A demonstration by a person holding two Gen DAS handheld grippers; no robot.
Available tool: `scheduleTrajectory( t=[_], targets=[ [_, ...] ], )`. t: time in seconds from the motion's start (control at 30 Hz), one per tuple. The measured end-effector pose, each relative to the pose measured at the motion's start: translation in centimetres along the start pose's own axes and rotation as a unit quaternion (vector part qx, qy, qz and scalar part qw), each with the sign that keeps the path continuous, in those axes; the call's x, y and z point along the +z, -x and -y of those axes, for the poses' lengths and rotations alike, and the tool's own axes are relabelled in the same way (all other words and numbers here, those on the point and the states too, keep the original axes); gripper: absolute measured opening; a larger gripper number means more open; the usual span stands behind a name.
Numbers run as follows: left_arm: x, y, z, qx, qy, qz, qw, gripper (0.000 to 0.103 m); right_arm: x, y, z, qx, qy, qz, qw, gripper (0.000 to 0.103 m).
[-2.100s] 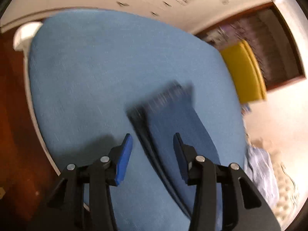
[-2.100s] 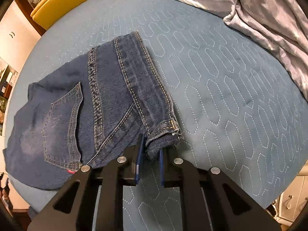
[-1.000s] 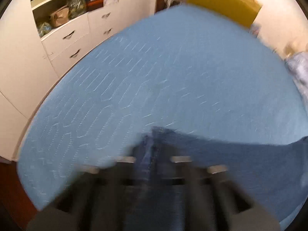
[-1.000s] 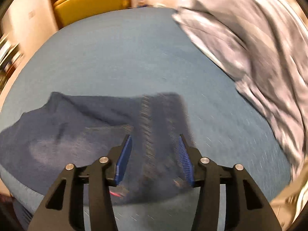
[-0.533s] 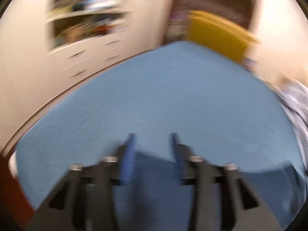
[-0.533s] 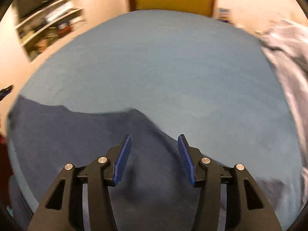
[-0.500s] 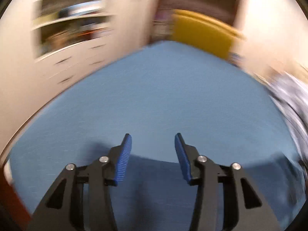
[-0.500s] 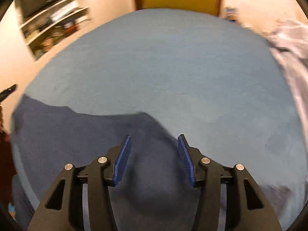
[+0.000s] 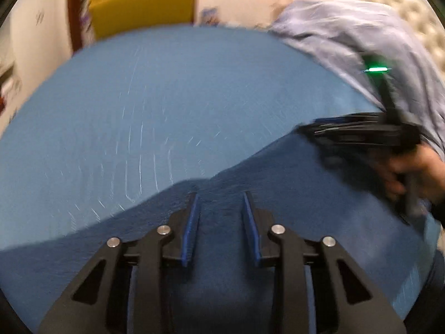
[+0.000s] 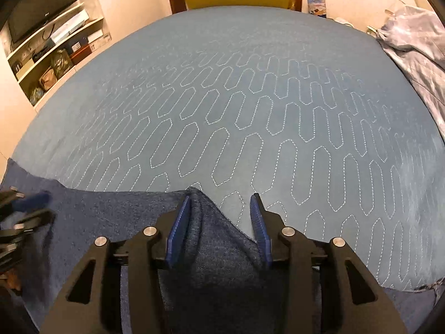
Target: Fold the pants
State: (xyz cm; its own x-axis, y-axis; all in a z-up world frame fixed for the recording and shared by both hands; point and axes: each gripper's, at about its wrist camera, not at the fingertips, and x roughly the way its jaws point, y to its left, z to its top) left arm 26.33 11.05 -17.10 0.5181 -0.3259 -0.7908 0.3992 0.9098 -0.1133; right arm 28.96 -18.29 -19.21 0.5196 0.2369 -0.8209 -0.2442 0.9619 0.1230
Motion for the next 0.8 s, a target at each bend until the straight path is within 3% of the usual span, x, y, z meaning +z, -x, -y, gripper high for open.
scheduleTrajectory(
  t=[0.03,0.13,0.2,0.27,0.33,0.47,0.5,0.6,0.8],
  targets=[
    [-0.1,-0.9,-1.0,0.021,0.016,-0.011,0.9996,0.027,0.1,0.2,0.2,0.002,-0.008,0.003,1.000,0.042],
    [0.3,0.6,-3.5,0.063,0.062,0.010,0.9960,0.026,-0.1,3.6,1.1,0.005,-0.043,0.042,0.998,0.046],
    [-0.2,2.2,-4.6,0.054,0.095,0.034,0.9934,0.032,-0.7,7.2,3.3,-0.002,-0.080,0.078,0.994,0.048],
    [-0.8,3.4,-4.7,0.038,0.109,0.042,0.9924,0.030,-2.2,10.5,5.4,-0.019,-0.093,0.092,0.991,0.048],
    [-1.6,4.1,-3.1,0.020,0.105,0.055,0.9927,0.030,-4.1,12.5,7.2,-0.047,-0.081,0.087,0.992,0.048],
    [-2.0,4.6,0.5,-0.015,0.063,0.050,0.9967,0.023,-7.8,12.2,11.3,-0.133,-0.052,0.021,0.990,0.048],
    [-2.1,4.4,1.6,-0.021,0.055,0.045,0.9973,0.019,-8.8,12.0,13.2,-0.148,-0.066,0.009,0.987,0.034],
    [-1.1,3.3,6.0,-0.033,0.038,0.028,0.9983,0.017,-9.4,11.9,16.0,-0.117,-0.083,0.023,0.989,0.017],
    [1.1,0.7,15.7,-0.061,-0.047,0.016,0.9969,0.017,-8.6,12.6,15.8,-0.135,-0.085,0.043,0.986,0.017]
  ],
)
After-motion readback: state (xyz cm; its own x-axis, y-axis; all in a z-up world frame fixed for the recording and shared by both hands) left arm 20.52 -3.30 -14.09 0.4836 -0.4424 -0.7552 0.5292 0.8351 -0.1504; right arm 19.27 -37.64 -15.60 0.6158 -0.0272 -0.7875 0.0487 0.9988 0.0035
